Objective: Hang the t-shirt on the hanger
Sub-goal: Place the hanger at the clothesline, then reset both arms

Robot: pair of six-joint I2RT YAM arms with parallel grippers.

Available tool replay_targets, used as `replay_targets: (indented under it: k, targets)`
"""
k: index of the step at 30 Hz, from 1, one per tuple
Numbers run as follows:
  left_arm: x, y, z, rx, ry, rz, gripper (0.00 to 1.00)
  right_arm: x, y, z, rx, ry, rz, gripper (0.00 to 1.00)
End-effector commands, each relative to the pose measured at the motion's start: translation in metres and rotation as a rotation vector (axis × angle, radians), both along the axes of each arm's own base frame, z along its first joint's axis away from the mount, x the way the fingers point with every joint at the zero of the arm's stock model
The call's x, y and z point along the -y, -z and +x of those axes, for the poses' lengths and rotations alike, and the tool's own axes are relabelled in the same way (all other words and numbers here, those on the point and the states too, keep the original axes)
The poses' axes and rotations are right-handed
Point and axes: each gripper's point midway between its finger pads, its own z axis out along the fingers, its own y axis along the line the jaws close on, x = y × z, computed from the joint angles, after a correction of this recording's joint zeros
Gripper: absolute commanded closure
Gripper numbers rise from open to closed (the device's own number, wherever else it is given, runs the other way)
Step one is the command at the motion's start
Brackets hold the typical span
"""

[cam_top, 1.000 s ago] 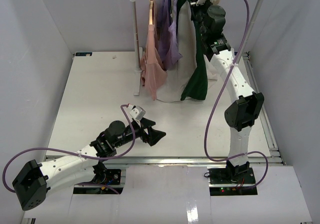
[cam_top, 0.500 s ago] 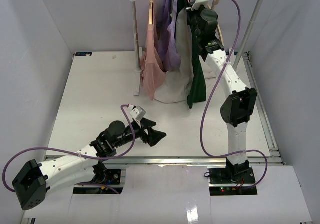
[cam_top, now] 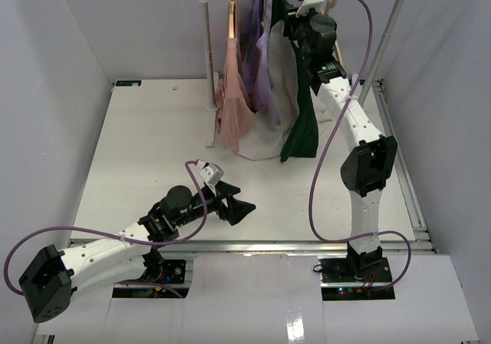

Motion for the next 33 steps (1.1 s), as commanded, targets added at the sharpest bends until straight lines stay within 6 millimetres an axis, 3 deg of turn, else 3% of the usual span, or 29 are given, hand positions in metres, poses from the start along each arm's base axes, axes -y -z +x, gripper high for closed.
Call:
replay_targets:
  k: [1, 2, 4, 8, 10, 15, 18, 19, 20, 21, 23, 24, 25, 29, 30, 33]
  targets:
    - [0.0, -0.002, 0.003, 0.022, -0.015, 0.003, 0.02, 0.017, -0.08, -0.053, 0.123, -0.027, 0.06, 0.41]
    - [-0.001, -0.001, 0.004, 0.021, -0.022, 0.01, 0.02, 0.018, -0.081, -0.057, 0.116, -0.031, 0.06, 0.4]
    - [-0.002, 0.002, 0.008, 0.022, -0.04, 0.027, 0.02, 0.028, -0.099, -0.084, 0.116, -0.026, 0.064, 0.32]
    - [-0.006, 0.005, 0.014, 0.035, -0.073, 0.055, 0.02, 0.044, -0.093, -0.114, 0.017, -0.003, 0.077, 0.15]
    - [-0.008, 0.007, 0.018, 0.042, -0.093, 0.065, 0.02, 0.046, -0.078, -0.129, -0.058, -0.018, 0.073, 0.12]
    - [-0.012, 0.011, 0.024, 0.058, -0.127, 0.094, 0.02, 0.044, -0.076, -0.193, -0.162, -0.12, 0.094, 0.13]
    - [-0.01, 0.008, 0.023, 0.077, -0.111, 0.089, 0.02, 0.037, -0.049, -0.221, -0.267, -0.128, 0.111, 0.03]
    - [-0.01, 0.008, 0.023, 0.08, -0.107, 0.089, 0.02, 0.042, -0.047, -0.237, -0.283, -0.115, 0.126, 0.08]
    - [-0.009, 0.008, 0.022, 0.082, -0.105, 0.089, 0.02, 0.036, -0.032, -0.242, -0.318, -0.124, 0.126, 0.1]
    - [-0.01, 0.008, 0.022, 0.083, -0.105, 0.09, 0.02, 0.034, -0.02, -0.263, -0.344, -0.126, 0.142, 0.1]
    - [-0.011, 0.008, 0.023, 0.083, -0.111, 0.095, 0.02, 0.029, 0.023, -0.29, -0.422, -0.114, 0.127, 0.1]
    - [-0.011, 0.006, 0.023, 0.087, -0.111, 0.09, 0.02, 0.034, 0.026, -0.302, -0.417, -0.107, 0.142, 0.1]
    - [-0.011, 0.005, 0.023, 0.087, -0.112, 0.089, 0.02, 0.032, 0.045, -0.316, -0.445, -0.126, 0.145, 0.1]
    - [-0.012, -0.009, 0.015, 0.105, -0.09, 0.042, 0.02, 0.031, 0.087, -0.339, -0.472, -0.169, 0.209, 0.1]
    - [-0.014, -0.012, 0.015, 0.114, -0.096, 0.034, 0.02, 0.033, 0.114, -0.347, -0.491, -0.185, 0.207, 0.1]
    - [-0.021, -0.023, 0.015, 0.132, -0.121, 0.013, 0.02, 0.031, 0.145, -0.36, -0.496, -0.24, 0.216, 0.1]
